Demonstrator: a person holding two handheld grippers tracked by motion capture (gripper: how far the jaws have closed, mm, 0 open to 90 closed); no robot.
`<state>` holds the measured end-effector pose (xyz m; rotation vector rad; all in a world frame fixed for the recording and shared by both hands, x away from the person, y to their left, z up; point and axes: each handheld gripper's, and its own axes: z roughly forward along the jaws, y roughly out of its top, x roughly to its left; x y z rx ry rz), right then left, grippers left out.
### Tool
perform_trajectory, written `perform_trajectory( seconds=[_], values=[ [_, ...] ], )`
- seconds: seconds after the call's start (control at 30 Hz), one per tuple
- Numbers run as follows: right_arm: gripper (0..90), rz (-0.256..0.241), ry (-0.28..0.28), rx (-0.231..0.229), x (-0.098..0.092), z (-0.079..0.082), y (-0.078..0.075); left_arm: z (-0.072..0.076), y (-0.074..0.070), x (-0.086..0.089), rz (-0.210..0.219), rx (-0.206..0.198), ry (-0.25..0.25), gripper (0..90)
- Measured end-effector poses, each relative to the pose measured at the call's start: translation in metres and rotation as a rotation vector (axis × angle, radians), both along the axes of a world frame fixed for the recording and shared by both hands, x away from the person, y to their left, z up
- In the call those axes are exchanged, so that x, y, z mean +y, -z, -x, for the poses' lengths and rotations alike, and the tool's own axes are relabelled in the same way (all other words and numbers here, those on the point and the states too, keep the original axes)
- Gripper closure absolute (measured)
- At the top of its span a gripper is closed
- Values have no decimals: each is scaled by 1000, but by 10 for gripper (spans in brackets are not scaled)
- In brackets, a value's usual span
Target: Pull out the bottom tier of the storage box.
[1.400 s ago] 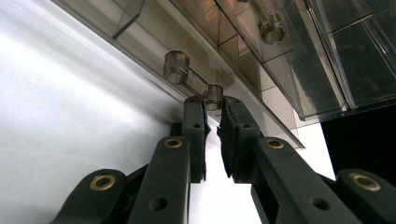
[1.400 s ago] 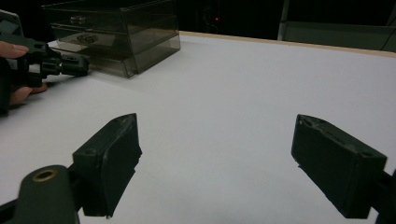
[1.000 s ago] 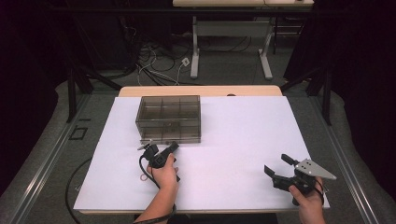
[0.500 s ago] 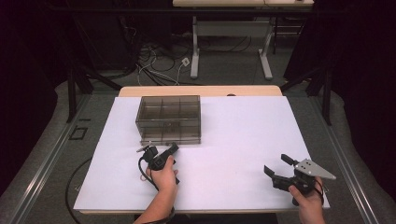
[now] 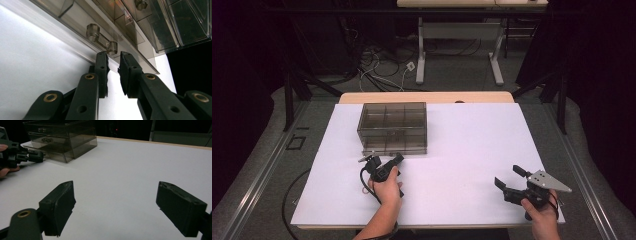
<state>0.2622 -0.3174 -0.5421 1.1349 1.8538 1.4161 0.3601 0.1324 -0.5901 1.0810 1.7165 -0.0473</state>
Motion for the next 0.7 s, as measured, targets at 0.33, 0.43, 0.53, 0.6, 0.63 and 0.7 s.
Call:
perform_trajectory(
  seconds=[0.33, 0.43, 0.53, 0.6, 0.63, 0.7],
  values=[
    [147, -1, 0, 1, 0, 0, 0, 2, -10, -2, -18, -6, 36, 663],
    [147, 0, 3, 6, 0, 0, 0, 1, -14, -5, -19, -12, 46, 635],
    [147, -5, 3, 5, 0, 0, 0, 2, -15, -8, -27, -13, 56, 618],
    [147, -2, 2, 3, 0, 0, 0, 3, -18, -10, -40, -12, 72, 606],
    [147, -2, 1, 2, 0, 0, 0, 3, -19, -10, -45, -12, 77, 601],
    [147, -2, 0, 4, 0, 0, 0, 3, -21, -11, -49, -14, 85, 585]
  ],
)
